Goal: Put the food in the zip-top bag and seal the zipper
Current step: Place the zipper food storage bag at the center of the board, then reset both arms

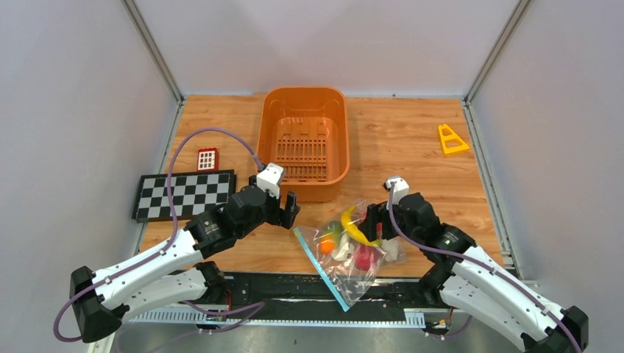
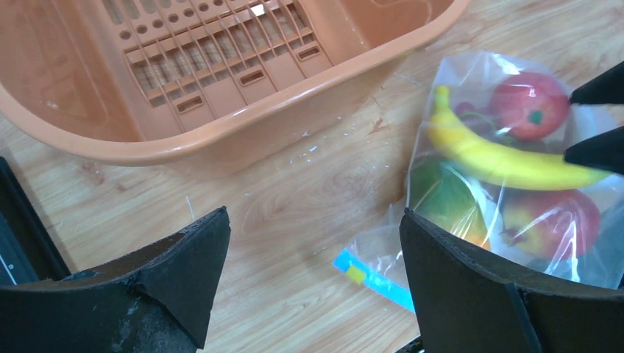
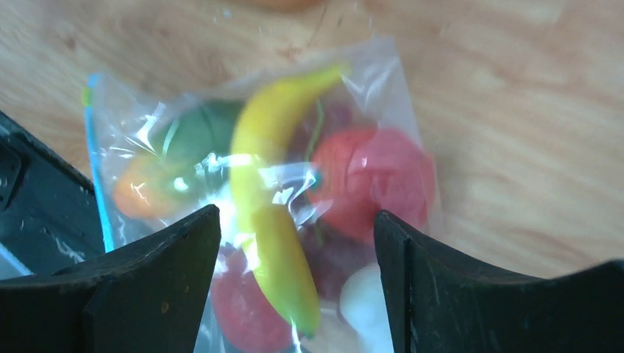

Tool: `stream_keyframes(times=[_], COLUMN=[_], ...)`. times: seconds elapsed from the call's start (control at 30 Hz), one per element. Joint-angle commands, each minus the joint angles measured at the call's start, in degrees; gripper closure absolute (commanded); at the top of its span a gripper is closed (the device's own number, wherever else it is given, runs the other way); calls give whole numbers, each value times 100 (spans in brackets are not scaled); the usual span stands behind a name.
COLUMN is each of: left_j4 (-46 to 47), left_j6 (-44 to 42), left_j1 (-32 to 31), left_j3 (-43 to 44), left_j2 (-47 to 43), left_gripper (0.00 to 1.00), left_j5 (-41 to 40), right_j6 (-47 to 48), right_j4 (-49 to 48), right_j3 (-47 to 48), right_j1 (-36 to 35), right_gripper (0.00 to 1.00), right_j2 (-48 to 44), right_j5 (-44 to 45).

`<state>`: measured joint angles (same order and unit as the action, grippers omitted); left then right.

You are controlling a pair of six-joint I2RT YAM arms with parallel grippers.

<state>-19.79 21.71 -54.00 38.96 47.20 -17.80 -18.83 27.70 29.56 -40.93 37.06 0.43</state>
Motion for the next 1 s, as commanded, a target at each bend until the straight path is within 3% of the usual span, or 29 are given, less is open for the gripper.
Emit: stream_keyframes(times=[0.0,0.1,0.17,0.27,0.4,0.63,0.77,0.97], left_j4=[323,269,189,57,20,-238,-379,-729], left_j6=[58,59,76,96,-16,-589,-767,-518], left_j1=[4,4,3,4,4,163,1146,2770], left_j3=[85,166,224,291,368,805,1070,1405], left_j2=[-9,-27,-56,-131,-230,-195,-223,-267], left_gripper=[7,5,2,0,0,0,0,0], left_j5=[115,27,-87,-363,-757,-1352,-907,80], right_j6=[-592,-453,-229,147,348,788,892,515], right_j4=[-481,-889,-664,-40,168,-278,-264,-152], right_j3=[-224,-147,163,676,1075,1462,1799,2181], right_j1=[4,-5,-5,-3,1,161,739,2413], right_gripper=[26,31,32,30,16,4,0,0], right_j2=[178,325,362,253,-62,-78,259,749], right_j5=[-1129,-2085,-2194,-1143,776,2119,2066,673])
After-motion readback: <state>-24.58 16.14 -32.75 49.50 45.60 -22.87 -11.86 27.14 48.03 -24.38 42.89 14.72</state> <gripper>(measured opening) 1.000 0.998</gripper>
